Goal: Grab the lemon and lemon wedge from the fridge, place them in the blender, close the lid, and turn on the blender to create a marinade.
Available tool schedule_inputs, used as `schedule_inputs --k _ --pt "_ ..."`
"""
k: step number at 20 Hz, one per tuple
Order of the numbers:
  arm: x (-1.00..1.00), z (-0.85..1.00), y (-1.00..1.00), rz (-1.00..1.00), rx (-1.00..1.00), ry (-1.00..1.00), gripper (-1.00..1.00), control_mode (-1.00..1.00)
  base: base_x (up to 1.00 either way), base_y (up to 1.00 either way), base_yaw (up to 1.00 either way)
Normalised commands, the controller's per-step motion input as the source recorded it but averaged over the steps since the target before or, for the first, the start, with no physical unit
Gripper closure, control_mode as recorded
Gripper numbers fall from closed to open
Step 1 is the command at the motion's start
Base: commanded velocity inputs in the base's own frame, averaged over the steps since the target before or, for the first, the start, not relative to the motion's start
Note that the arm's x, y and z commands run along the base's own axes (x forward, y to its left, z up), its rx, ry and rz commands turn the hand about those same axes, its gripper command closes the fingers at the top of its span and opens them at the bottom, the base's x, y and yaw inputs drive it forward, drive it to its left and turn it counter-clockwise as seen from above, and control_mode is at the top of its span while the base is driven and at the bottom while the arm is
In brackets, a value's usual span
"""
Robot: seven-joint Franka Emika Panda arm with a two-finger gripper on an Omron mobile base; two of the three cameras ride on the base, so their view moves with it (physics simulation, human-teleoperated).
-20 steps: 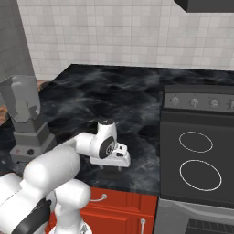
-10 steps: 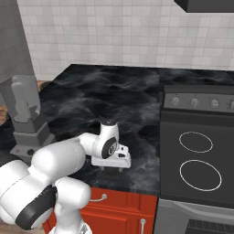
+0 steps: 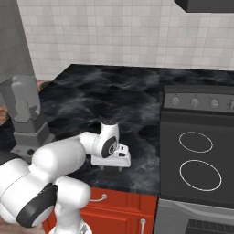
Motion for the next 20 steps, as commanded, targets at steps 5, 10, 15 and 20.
schedule_inputs --k 5,10,15,20 --pt "0.00 0.00 0.00 0.01 0.01 -0.09 -1.00 -1.00 0.00 0.00 0.00" --pt "0.06 0.00 0.00 0.01 0.01 -0.03 -1.00 -1.00 0.00 0.00 0.00" --pt "0.28 -0.04 0.00 0.02 0.00 0.00 -1.00 -1.00 0.00 0.00 0.00" --pt "0.21 0.00 0.00 0.02 0.01 0.00 -1.00 -1.00 0.00 0.00 0.00"
